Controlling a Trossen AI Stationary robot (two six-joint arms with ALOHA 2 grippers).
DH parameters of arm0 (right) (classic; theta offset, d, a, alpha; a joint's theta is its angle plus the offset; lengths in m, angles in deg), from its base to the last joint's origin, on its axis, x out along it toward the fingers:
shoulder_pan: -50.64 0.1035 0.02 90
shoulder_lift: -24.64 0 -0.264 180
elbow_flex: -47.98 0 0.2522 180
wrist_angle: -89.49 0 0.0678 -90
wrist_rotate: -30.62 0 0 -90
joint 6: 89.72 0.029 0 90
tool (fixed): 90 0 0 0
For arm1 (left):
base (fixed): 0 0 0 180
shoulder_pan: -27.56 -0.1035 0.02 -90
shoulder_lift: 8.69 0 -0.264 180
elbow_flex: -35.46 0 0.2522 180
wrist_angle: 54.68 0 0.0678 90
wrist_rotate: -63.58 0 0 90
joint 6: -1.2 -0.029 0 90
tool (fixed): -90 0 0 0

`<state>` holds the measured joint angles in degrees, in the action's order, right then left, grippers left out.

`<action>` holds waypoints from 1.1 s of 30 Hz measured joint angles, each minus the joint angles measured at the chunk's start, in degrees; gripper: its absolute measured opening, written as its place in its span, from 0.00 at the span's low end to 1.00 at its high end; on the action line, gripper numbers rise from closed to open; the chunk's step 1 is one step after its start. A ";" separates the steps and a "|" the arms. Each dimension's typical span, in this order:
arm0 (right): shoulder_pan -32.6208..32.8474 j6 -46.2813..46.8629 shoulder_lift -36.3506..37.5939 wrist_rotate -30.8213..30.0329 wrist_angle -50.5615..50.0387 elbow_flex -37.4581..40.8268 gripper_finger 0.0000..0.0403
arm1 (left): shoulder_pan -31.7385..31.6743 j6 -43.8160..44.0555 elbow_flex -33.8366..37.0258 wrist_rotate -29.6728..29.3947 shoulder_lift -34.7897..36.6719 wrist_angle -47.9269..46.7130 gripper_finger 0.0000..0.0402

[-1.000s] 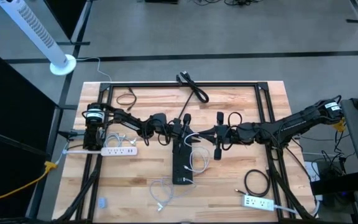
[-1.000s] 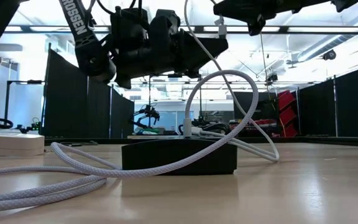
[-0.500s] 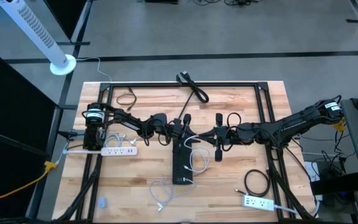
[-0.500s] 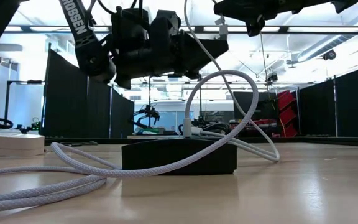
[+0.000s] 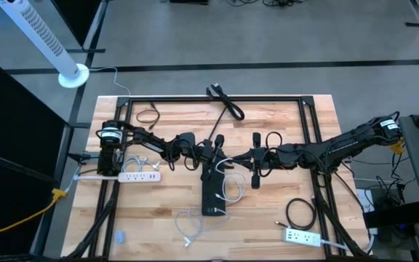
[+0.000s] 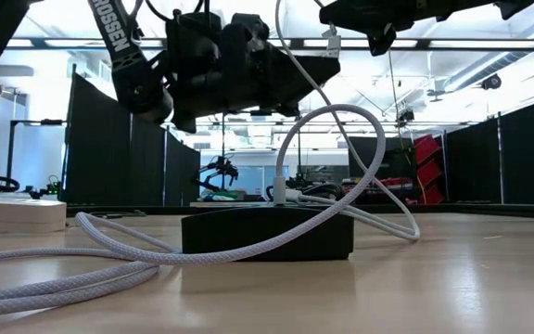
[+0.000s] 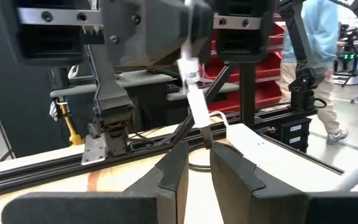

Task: Insert USB
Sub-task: Insert the white charger cable into the right white outlet extension

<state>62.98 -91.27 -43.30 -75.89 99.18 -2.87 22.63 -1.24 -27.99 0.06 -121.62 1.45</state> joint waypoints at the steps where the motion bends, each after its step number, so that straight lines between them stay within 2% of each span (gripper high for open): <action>1: 0.00 0.02 0.00 -0.01 0.01 0.00 0.00 | 0.02 0.00 0.00 0.02 -0.02 0.27 0.14; 33: 0.00 -3.03 0.00 -1.54 -0.58 0.00 0.00 | 0.22 0.02 -0.66 0.06 -0.07 -1.35 0.14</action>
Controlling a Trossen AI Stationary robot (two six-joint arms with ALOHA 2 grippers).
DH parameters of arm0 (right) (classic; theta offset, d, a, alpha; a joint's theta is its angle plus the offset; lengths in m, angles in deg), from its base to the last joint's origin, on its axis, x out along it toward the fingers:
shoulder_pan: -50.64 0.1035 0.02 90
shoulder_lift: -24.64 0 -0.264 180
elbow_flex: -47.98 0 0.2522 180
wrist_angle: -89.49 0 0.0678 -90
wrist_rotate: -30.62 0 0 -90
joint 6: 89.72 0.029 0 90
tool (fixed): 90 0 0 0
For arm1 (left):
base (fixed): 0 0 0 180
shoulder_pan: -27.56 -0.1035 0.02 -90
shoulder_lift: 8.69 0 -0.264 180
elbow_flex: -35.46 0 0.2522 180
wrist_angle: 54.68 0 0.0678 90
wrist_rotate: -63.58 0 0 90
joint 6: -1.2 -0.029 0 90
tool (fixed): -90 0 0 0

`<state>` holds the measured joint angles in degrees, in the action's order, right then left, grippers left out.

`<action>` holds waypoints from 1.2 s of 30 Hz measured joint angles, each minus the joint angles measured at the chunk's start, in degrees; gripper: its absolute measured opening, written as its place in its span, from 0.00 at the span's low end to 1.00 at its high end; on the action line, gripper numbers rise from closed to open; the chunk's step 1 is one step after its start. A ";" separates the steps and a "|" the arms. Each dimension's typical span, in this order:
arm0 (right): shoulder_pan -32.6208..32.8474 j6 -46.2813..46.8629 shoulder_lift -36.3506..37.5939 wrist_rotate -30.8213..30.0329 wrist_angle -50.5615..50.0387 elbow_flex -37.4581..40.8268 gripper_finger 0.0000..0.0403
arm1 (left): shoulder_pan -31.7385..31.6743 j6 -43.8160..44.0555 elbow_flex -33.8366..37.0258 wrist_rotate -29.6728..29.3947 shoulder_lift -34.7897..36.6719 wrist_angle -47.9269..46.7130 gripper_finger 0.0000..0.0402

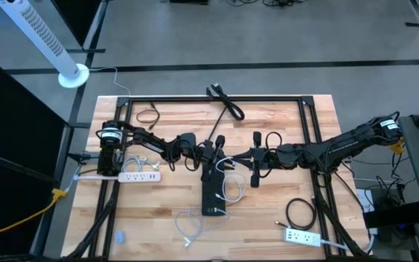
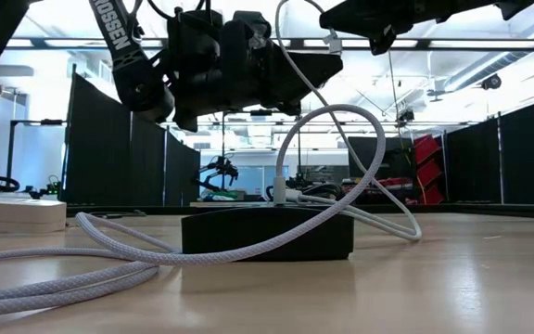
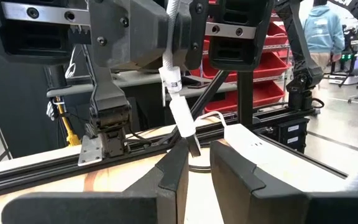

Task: Insert USB
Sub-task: Insert the white charger cable into the right white outlet extension

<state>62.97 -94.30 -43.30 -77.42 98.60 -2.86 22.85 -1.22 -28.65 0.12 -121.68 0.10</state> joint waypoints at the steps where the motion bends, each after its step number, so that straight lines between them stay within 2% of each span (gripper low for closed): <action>1: -0.02 0.00 0.00 0.00 0.00 0.02 0.00 | 0.00 0.00 0.00 0.00 0.00 -0.05 0.14; 22: 0.00 0.43 0.04 -0.09 -0.04 0.02 0.00 | 0.09 3.01 -2.12 -0.50 0.00 -2.09 0.14; 27: 0.00 0.91 0.04 -0.05 -0.07 0.02 0.00 | 0.09 4.20 -2.12 -3.34 0.00 -2.14 0.06; 29: 0.00 1.74 0.04 -0.04 -0.29 0.02 0.00 | 0.00 4.22 -2.12 -3.52 0.00 -2.36 0.02; 33: 0.03 4.92 0.26 0.07 -4.47 0.02 0.00 | -0.20 4.04 -2.07 -3.55 0.00 -4.90 0.02; 36: -0.15 10.88 0.89 -0.55 -9.47 -0.03 0.02 | -0.44 3.03 -2.01 -4.26 0.00 -8.34 0.02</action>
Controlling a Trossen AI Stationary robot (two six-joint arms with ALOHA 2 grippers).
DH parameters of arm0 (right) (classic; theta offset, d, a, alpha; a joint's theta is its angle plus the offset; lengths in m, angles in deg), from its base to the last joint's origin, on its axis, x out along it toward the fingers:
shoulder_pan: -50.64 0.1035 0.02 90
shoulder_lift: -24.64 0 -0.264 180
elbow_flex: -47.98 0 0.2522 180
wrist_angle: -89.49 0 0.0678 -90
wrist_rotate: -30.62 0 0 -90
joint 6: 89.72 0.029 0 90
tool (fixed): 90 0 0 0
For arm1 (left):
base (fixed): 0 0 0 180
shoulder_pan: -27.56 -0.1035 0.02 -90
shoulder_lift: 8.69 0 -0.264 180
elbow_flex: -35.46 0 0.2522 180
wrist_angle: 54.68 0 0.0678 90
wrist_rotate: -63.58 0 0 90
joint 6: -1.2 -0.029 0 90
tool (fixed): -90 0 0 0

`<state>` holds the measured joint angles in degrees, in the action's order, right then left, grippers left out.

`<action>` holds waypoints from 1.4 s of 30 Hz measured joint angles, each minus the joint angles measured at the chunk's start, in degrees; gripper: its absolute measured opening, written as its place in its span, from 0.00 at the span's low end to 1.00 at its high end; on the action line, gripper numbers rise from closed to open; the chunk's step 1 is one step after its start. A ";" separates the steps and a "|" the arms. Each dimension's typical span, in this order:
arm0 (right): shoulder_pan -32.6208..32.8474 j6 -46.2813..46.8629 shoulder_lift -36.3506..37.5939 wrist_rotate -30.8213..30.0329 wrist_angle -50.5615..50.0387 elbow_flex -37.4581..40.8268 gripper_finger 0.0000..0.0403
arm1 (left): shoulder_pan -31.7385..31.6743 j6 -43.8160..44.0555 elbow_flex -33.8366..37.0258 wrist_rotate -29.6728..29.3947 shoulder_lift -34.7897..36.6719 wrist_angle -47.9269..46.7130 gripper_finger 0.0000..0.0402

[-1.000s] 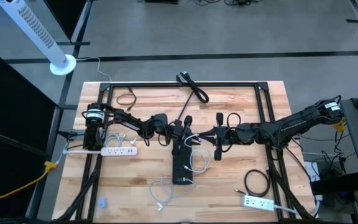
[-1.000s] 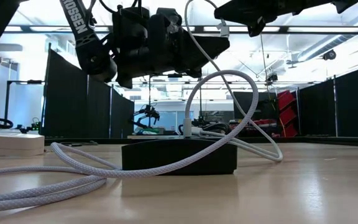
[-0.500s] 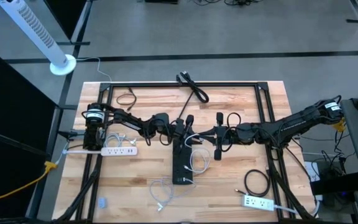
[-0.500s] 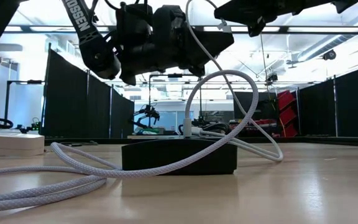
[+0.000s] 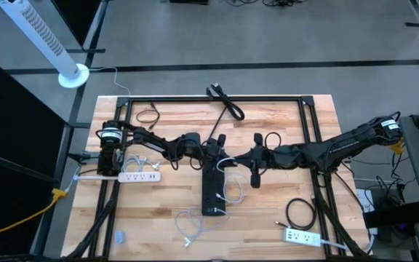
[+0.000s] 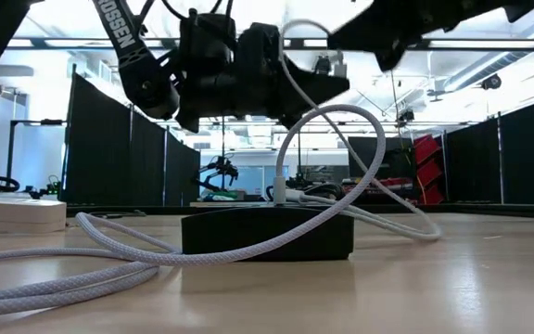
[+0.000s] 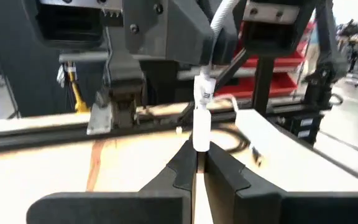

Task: Insert USB
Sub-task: Insert the white charger cable into the right white outlet extension

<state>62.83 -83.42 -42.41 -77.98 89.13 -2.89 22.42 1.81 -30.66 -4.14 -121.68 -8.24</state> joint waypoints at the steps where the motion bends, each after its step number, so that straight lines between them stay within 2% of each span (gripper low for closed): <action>1: -0.15 2.22 0.20 0.01 -2.35 -0.09 0.03 | 0.00 -0.39 0.00 -0.92 0.00 -1.00 0.02; 6: -0.26 9.58 0.09 -0.74 -19.35 -5.76 0.20 | -0.02 -2.28 -0.02 -4.90 0.01 -5.49 0.02; 10: -0.60 10.23 -1.24 0.08 -28.15 -10.80 0.33 | 0.00 -2.56 -0.02 -4.94 0.02 -6.29 0.02; 15: -2.75 10.60 -5.30 2.68 -36.18 -16.89 0.40 | 0.00 -2.59 -0.02 -4.92 0.02 -6.78 0.02; 24: -6.69 8.03 -17.56 7.68 -54.26 -30.94 0.41 | 0.19 -2.06 -0.02 -5.26 -0.04 -7.82 0.02; 27: -6.95 6.85 -20.70 8.81 -56.66 -33.82 0.41 | 0.24 -1.92 -0.02 -5.26 -0.07 -7.96 0.02; 31: -6.94 5.56 -23.12 11.70 -56.45 -35.89 0.38 | 0.31 -1.80 -0.02 -5.25 -0.11 -8.34 0.02; 42: -6.97 6.18 -23.39 13.09 -61.15 -36.50 0.20 | 0.35 -1.97 -0.02 -5.25 -0.15 -8.72 0.02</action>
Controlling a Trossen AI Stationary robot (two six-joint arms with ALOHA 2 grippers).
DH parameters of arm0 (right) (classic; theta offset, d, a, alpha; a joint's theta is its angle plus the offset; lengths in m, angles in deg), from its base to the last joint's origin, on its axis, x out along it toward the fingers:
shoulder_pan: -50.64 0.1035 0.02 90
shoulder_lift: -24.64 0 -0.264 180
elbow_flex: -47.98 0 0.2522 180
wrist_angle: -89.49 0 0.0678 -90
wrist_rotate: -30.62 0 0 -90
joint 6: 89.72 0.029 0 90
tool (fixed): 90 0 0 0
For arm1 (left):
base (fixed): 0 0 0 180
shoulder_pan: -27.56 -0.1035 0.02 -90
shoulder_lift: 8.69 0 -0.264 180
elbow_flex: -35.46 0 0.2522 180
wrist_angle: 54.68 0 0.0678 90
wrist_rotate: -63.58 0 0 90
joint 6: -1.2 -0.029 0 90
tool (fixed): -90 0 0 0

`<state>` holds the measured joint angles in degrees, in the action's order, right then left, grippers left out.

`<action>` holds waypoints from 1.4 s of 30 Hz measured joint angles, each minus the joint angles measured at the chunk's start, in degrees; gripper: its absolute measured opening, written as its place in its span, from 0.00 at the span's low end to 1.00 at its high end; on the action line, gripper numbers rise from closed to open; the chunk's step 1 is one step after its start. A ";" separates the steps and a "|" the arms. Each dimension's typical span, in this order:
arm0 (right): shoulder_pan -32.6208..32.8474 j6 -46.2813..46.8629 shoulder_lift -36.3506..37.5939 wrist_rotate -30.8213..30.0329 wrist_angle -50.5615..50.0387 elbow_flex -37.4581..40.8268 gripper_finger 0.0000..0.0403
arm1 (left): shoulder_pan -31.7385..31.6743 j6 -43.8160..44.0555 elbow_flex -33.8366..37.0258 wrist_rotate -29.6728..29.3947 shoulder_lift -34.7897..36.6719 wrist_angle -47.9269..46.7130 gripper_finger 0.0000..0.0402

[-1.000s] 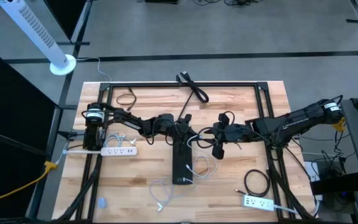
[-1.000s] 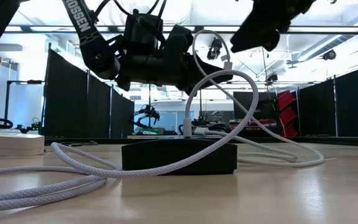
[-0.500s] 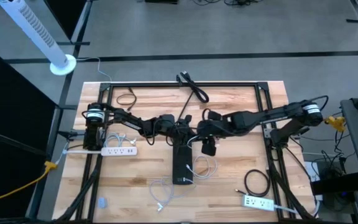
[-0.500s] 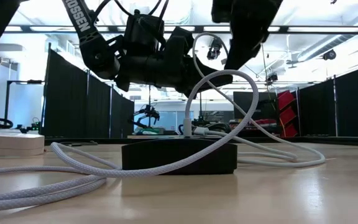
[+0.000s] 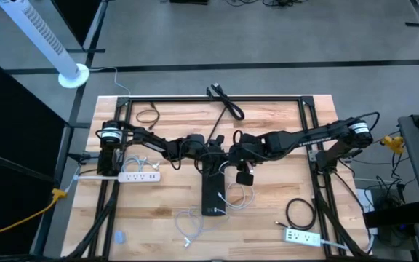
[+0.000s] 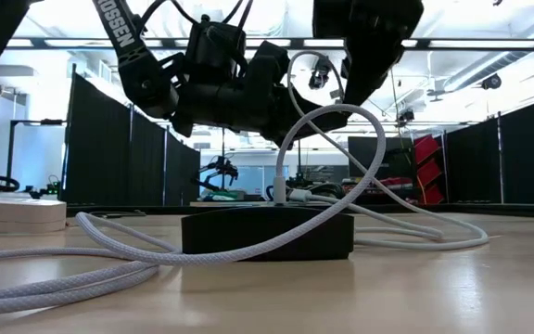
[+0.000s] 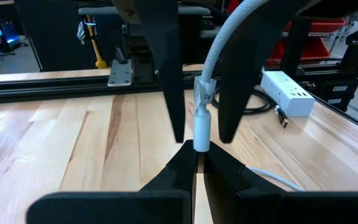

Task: Insert USB
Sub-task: Insert the white charger cable into the right white outlet extension

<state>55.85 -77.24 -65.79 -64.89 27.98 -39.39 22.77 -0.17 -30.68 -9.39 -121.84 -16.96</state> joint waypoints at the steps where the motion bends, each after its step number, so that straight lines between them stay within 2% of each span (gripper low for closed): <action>1: 0.00 0.01 -0.03 0.01 -0.25 0.00 0.20 | 0.00 0.00 0.00 0.00 0.00 -0.01 0.02; 7: 0.00 -0.07 -0.09 -0.02 0.50 -0.31 0.17 | 0.00 0.00 0.00 0.00 -0.02 -0.02 0.02; 15: -0.02 -1.08 -0.27 -0.03 1.28 -1.14 0.19 | 0.11 -0.01 0.00 0.00 -0.02 0.02 0.02; 23: 0.00 -1.90 -0.79 -0.21 0.40 -1.14 0.04 | 0.11 -0.07 0.00 -0.02 -0.02 0.20 0.02; 30: 0.00 -2.55 -0.78 -0.48 0.42 -1.14 0.04 | 0.11 -0.09 0.00 0.00 -0.02 0.22 0.02; 33: 0.05 -2.67 -0.76 -0.56 0.46 -1.14 0.04 | 0.11 -0.04 0.00 0.02 -0.02 0.24 0.06; 38: 0.62 -2.70 -0.01 -1.22 0.38 -1.14 0.04 | 0.15 0.11 0.00 0.22 0.68 -0.04 0.20; 42: 2.65 -2.55 1.27 -4.69 -2.29 -1.14 0.04 | 0.13 0.94 0.00 0.20 2.20 -4.27 0.30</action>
<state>58.50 -79.80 -64.52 -69.58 25.69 -40.53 22.90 0.78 -30.68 -9.18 -119.64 -21.22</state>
